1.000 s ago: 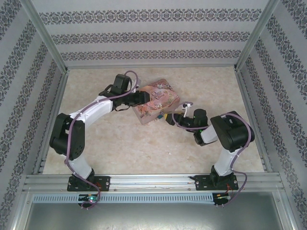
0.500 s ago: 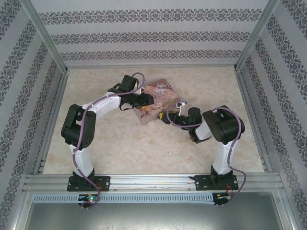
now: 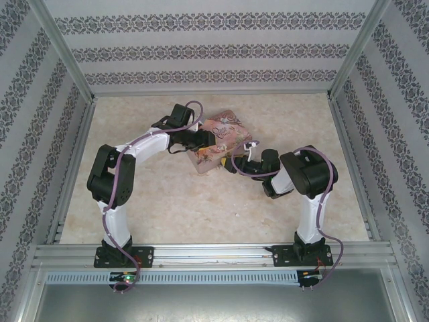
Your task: Unlock the padlock with the key
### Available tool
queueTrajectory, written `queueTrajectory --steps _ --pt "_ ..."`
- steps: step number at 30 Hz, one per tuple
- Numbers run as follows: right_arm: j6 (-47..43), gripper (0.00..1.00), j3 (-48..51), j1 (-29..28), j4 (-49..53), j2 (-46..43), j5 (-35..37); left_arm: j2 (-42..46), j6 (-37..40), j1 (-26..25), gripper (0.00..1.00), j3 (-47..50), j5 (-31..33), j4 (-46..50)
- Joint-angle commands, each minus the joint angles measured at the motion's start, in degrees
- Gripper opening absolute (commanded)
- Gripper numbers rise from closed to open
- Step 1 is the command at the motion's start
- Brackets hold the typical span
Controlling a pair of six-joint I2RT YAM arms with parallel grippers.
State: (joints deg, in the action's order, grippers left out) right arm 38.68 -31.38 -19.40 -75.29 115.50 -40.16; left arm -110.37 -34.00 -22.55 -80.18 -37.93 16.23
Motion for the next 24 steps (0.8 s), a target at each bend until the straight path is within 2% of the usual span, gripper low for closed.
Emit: queueTrajectory --steps 1,15,24 --pt "-1.32 0.71 -1.42 -0.82 -3.98 1.08 -2.83 -2.18 1.39 -0.49 0.40 -0.84 0.84 2.75" --pt "-5.05 0.62 -1.87 -1.95 -4.03 1.28 -4.93 -2.31 1.83 -0.55 0.39 -0.50 0.93 3.46" --pt "-5.89 0.50 -0.64 -2.01 -3.99 1.29 -4.00 -2.39 1.56 -0.48 0.39 -0.33 1.08 3.28"
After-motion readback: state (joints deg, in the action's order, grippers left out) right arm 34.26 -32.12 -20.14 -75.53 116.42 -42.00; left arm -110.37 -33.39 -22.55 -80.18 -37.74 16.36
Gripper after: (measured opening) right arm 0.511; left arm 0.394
